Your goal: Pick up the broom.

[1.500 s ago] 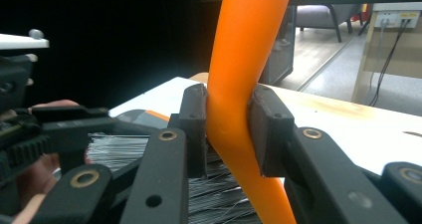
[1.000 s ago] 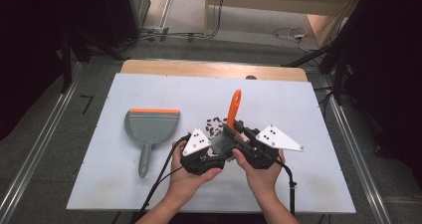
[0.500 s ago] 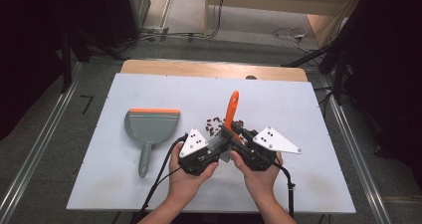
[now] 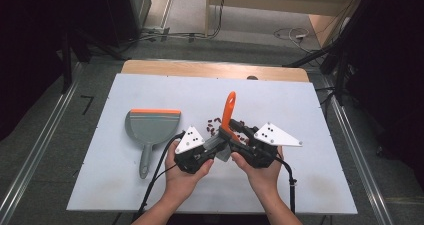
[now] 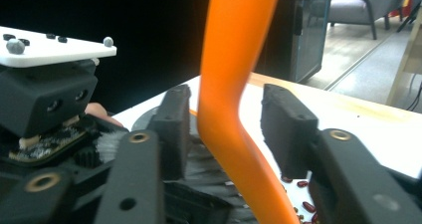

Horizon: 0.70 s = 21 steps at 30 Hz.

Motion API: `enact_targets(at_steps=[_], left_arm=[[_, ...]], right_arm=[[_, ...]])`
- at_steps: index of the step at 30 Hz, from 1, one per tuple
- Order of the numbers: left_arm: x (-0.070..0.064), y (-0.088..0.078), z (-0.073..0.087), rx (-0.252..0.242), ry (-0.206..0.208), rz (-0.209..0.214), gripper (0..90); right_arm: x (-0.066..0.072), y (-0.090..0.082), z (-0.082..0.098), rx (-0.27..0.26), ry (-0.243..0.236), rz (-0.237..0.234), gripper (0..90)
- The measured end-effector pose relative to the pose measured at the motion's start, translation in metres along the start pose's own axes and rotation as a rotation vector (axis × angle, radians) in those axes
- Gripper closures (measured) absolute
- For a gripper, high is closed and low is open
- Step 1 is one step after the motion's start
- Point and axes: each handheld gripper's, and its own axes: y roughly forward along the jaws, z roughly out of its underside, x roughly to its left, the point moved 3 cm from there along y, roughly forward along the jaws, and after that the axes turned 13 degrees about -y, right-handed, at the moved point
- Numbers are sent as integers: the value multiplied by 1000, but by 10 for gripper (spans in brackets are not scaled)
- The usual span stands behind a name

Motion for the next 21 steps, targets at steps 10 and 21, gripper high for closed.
enact_targets(at_steps=[10, 21], left_arm=[[14, -8, -6, 40, 27, 64, 855], [22, -19, -9, 142, 106, 340, 854]], right_arm=[[-22, -13, -5, -14, -4, -147, 413], [-34, -16, 5, 32, 4, -432, 499]])
